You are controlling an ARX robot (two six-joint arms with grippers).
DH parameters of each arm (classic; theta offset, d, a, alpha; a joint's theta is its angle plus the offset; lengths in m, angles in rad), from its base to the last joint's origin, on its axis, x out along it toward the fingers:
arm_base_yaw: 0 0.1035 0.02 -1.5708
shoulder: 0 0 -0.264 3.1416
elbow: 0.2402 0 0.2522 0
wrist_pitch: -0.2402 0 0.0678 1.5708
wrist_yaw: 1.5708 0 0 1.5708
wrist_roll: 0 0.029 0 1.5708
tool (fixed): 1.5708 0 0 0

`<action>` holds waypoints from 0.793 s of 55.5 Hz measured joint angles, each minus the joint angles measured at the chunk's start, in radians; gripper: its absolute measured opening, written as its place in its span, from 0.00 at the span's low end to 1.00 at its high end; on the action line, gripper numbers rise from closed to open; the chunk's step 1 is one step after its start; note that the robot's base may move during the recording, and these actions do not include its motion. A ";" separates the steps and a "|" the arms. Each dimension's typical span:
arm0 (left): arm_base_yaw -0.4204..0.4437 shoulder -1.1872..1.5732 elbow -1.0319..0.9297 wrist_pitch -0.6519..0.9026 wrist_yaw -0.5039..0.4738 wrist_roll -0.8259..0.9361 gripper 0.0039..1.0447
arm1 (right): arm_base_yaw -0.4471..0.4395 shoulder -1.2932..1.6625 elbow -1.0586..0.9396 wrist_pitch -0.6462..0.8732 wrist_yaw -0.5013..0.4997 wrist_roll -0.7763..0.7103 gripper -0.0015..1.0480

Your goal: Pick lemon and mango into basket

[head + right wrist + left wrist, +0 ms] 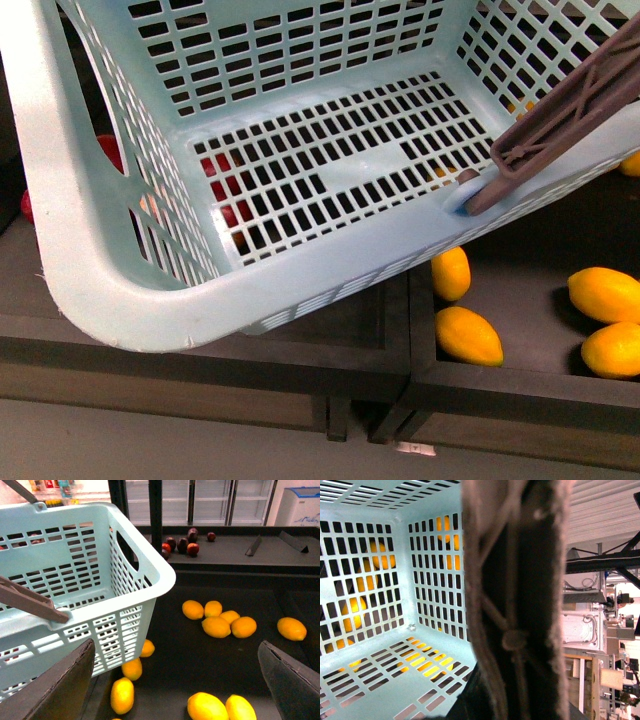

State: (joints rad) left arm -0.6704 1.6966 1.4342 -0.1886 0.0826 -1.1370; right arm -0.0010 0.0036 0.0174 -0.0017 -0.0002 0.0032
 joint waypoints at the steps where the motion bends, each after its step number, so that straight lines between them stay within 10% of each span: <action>1: 0.000 0.000 0.000 0.000 0.003 0.000 0.04 | 0.000 0.028 0.019 -0.058 0.014 0.037 0.92; 8: -0.005 0.000 0.000 0.000 0.011 0.001 0.04 | -0.125 0.361 0.185 -0.444 -0.030 0.293 0.92; 23: -0.003 0.000 0.000 0.000 0.007 0.000 0.04 | -0.428 0.770 0.204 -0.074 -0.037 0.269 0.92; 44: -0.003 0.000 0.000 0.000 0.011 -0.001 0.04 | -0.245 1.696 0.542 0.187 0.175 0.531 0.92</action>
State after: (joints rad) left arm -0.6739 1.6966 1.4342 -0.1886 0.0937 -1.1378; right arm -0.2462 1.6993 0.5598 0.1856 0.1753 0.5339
